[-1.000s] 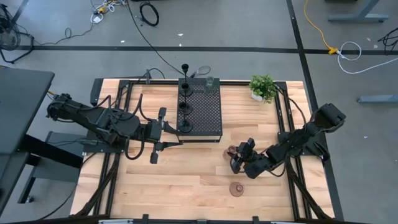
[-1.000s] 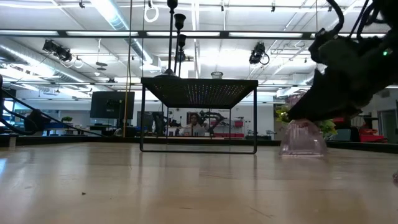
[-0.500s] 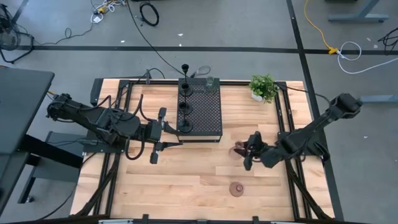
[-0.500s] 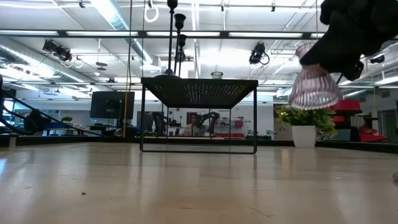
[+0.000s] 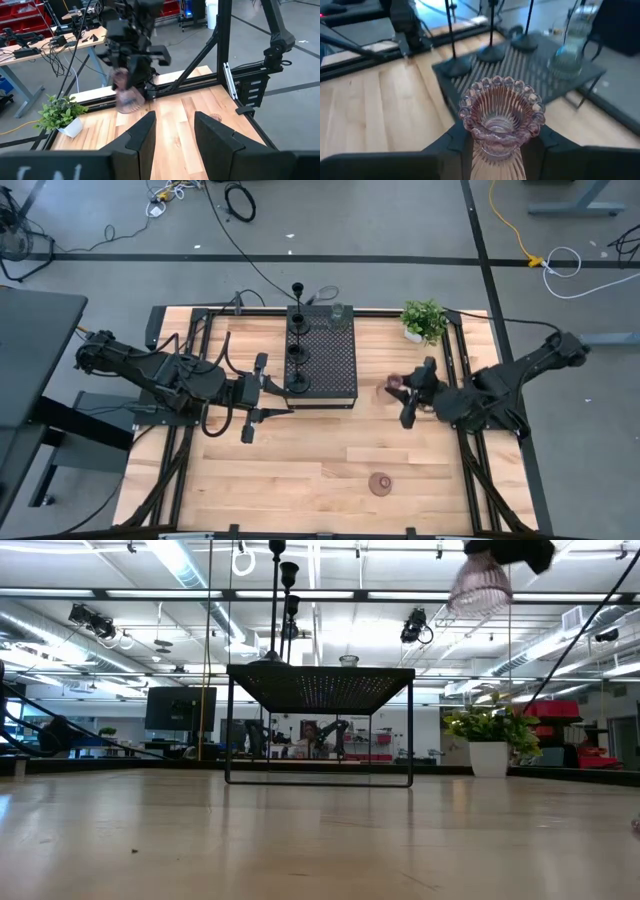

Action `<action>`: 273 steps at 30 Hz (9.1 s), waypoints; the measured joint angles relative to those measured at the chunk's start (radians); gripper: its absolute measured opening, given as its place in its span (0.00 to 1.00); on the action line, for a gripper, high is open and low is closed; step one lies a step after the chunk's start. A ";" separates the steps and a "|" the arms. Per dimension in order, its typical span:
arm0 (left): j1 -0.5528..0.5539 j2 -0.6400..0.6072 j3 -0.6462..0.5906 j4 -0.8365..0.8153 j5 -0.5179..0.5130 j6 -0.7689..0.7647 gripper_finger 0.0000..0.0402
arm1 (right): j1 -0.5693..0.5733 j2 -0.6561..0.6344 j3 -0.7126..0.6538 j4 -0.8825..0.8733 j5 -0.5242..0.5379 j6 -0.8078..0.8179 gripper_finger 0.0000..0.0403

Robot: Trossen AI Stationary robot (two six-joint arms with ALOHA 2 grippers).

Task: Pick & Place candle stick holders
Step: Put the top pink candle holder on the shelf, then put the pink candle holder on the shelf

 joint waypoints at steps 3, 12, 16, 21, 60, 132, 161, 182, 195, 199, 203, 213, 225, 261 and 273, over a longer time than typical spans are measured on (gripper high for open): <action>0.000 0.000 0.000 0.000 0.000 0.000 0.34 | -0.069 0.002 0.028 0.067 -0.038 -0.126 0.27; 0.000 0.000 0.000 0.001 0.000 0.000 0.34 | -0.336 0.058 0.029 0.277 -0.273 -0.370 0.27; 0.000 0.000 0.000 0.000 0.000 0.000 0.34 | -0.431 0.128 0.029 0.376 -0.399 -0.424 0.27; 0.000 0.000 0.000 0.000 0.000 0.000 0.34 | -0.506 0.222 0.029 0.473 -0.459 -0.477 0.27; 0.000 0.000 0.000 -0.001 0.000 0.001 0.34 | -0.735 0.467 0.029 0.652 -0.647 -0.497 0.27; 0.000 0.000 0.000 -0.021 0.000 -0.008 0.34 | -0.745 0.520 0.026 0.653 -0.664 -0.564 0.86; 0.000 0.000 0.000 -0.022 0.000 -0.010 0.34 | -0.607 0.080 0.028 -0.088 -0.875 -0.351 0.89; 0.000 0.000 0.000 -0.022 0.000 -0.031 0.34 | -0.045 0.053 0.010 -0.213 -0.801 0.291 0.89; 0.000 0.000 0.000 -0.016 0.000 -0.035 0.34 | 0.346 0.199 -0.252 0.262 -0.427 0.643 0.89; 0.000 0.000 0.000 -0.016 0.000 -0.035 0.34 | 0.376 0.276 -0.254 0.333 -0.426 0.649 0.89; 0.000 0.000 0.000 -0.015 0.000 -0.036 0.34 | 0.397 0.332 -0.254 0.393 -0.418 0.649 0.89; 0.000 0.000 0.000 -0.012 -0.002 -0.036 0.34 | 0.426 0.447 -0.254 0.468 -0.408 0.684 0.89; 0.000 0.000 0.000 0.009 -0.004 -0.036 0.34 | 0.425 0.541 -0.254 0.636 -0.316 0.596 0.89; 0.000 0.000 0.000 0.007 -0.004 -0.034 0.34 | 0.365 0.691 -0.251 0.795 -0.203 0.549 0.35; 0.000 0.000 0.000 0.000 -0.004 -0.034 0.34 | 0.285 0.533 -0.253 0.706 -0.230 0.401 0.35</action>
